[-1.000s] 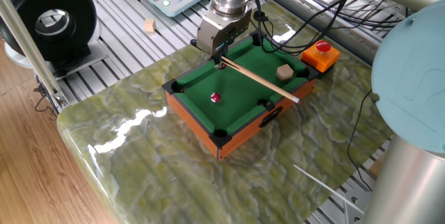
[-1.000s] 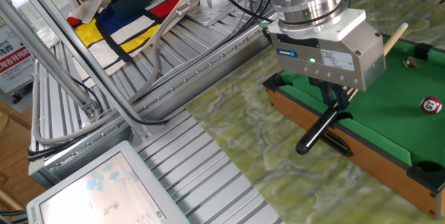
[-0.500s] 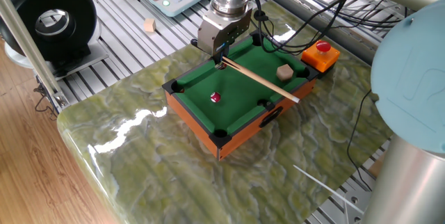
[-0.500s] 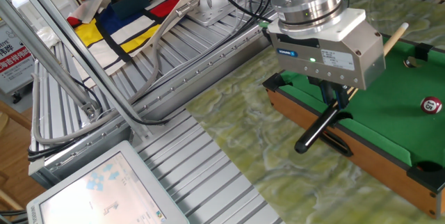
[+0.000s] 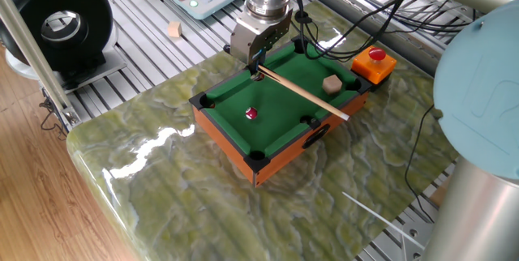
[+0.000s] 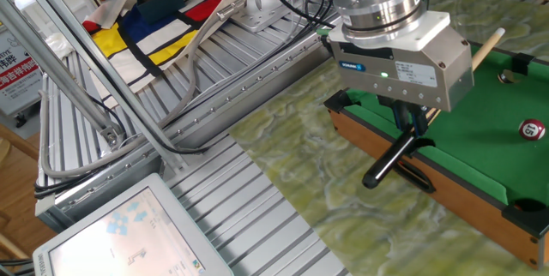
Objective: Hit the pool ball
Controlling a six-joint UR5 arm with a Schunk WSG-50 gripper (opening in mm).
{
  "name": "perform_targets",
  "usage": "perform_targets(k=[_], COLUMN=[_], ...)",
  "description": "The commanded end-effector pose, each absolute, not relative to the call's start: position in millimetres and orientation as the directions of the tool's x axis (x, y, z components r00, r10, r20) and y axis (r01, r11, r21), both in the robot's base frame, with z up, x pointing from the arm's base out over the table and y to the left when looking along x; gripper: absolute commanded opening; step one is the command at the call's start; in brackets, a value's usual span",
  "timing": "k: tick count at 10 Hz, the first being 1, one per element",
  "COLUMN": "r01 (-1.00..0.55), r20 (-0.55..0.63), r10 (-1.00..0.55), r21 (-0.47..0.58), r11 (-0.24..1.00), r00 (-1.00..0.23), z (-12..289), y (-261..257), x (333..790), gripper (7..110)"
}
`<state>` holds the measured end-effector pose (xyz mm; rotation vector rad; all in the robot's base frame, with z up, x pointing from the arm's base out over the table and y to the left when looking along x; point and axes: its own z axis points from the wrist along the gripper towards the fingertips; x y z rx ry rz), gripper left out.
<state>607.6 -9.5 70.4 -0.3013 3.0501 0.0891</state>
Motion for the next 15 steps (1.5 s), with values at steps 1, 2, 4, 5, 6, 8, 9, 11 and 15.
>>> perform_targets(k=[1,2,4,5,6,8,9,11,15], r01=[-0.209,-0.209,-0.205,-0.199,-0.192,-0.169,-0.151,-0.137,-0.152], r20=[-0.113,-0.112,-0.078,-0.063,-0.054,-0.040,-0.024,-0.013,-0.053], r10=[-0.201,-0.201,-0.201,-0.196,-0.189,-0.167,-0.149,-0.136,-0.148], r21=[0.071,0.069,0.041,0.038,0.040,0.064,0.075,0.070,0.081], r11=[0.975,0.975,0.978,0.979,0.981,0.984,0.986,0.988,0.985], r00=[-0.973,-0.973,-0.976,-0.978,-0.980,-0.985,-0.989,-0.991,-0.988], z=[73,73,71,71,71,71,71,71,72], y=[-4,-5,-15,-17,-17,-13,-11,-12,-8], x=[615,616,612,609,607,603,598,596,605], gripper=[44,44,44,44,44,44,44,22,22])
